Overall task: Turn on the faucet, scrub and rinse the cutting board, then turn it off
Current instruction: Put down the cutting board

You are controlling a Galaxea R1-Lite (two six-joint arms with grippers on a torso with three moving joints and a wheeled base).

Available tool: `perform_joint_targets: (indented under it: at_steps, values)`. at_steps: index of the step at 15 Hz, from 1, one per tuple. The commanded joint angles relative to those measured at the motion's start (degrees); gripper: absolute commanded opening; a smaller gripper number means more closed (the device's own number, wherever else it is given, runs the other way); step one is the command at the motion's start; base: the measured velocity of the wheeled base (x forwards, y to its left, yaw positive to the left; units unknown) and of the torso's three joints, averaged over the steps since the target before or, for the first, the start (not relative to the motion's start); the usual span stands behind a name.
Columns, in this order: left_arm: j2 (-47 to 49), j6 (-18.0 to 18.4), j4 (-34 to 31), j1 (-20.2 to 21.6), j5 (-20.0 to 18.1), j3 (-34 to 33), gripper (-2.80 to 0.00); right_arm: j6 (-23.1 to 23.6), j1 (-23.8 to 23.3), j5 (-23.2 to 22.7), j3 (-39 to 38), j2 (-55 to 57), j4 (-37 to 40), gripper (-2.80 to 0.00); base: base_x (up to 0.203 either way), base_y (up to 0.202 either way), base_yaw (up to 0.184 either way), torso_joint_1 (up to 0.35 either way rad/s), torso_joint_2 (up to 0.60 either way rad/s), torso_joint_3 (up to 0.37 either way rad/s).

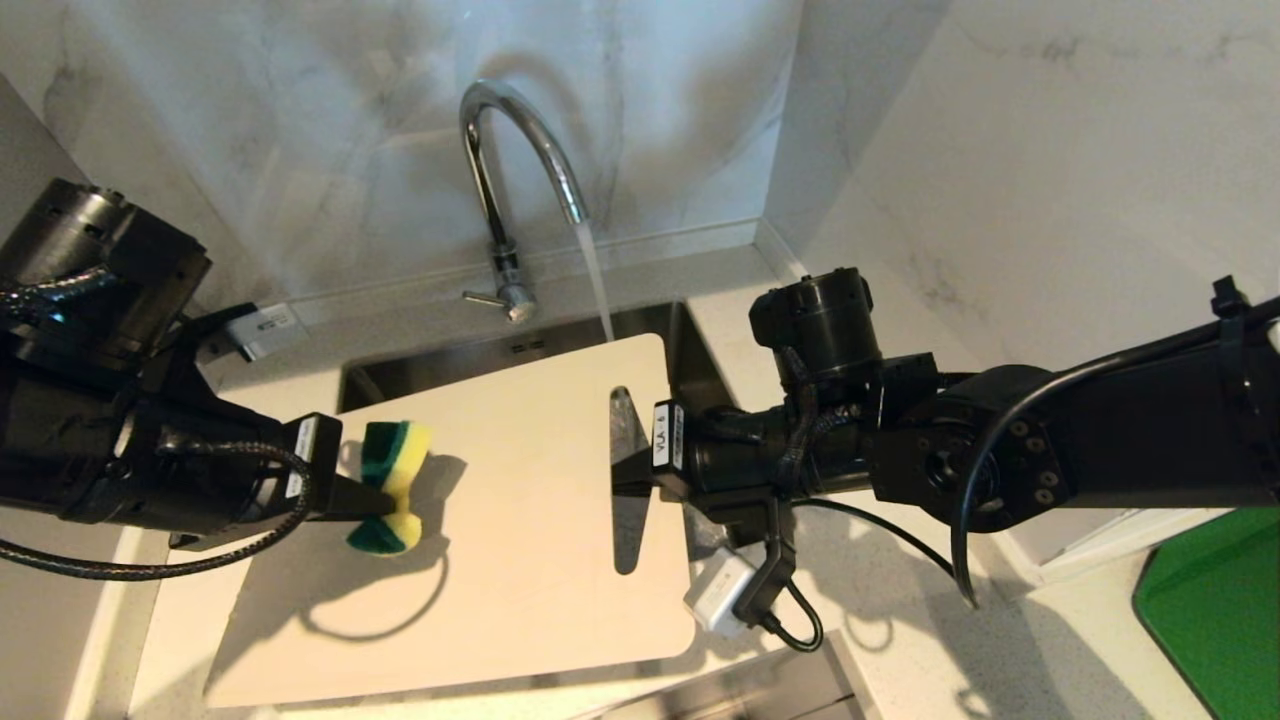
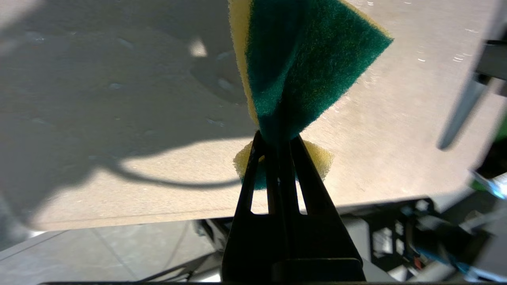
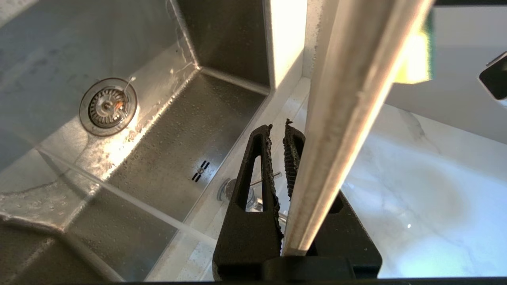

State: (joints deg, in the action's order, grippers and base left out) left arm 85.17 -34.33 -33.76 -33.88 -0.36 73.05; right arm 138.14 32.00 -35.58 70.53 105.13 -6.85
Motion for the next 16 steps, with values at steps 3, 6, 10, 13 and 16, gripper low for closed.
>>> perform_joint_targets:
  at_steps: [3, 6, 10, 13, 16]
  values:
    - [4.1, -1.2, -0.4, -3.9, 3.2, 0.0, -2.80, 0.7, 0.0, -0.2, 0.3, 0.0, -0.1, -2.80, 0.000, 0.000, 0.000, 0.000, 0.00, 0.000]
    - [5.8, -2.0, -0.1, -3.9, 3.1, -3.4, -2.80, 0.5, 0.0, -0.2, 0.0, -0.2, -0.2, -2.80, 0.000, 0.000, 0.000, 0.000, 0.00, 0.000]
    - [6.9, -1.9, 2.8, -0.2, 3.2, -7.7, -2.80, 0.4, 0.0, -0.3, 0.0, -0.5, -0.2, -2.80, 0.000, 0.000, 0.000, 0.000, 0.00, 0.000]
    - [6.3, -1.4, 8.1, 4.8, 2.9, -13.2, -2.80, 0.4, 0.0, -0.2, 0.4, -0.5, -0.2, -2.80, 0.000, 0.000, 0.000, 0.000, 0.00, 0.000]
    - [5.2, 1.2, 11.5, 11.1, 1.4, -17.7, -2.80, 0.4, 0.0, -0.2, 0.4, -0.5, -0.2, -2.80, 0.000, 0.000, 0.000, 0.000, 0.00, 0.000]
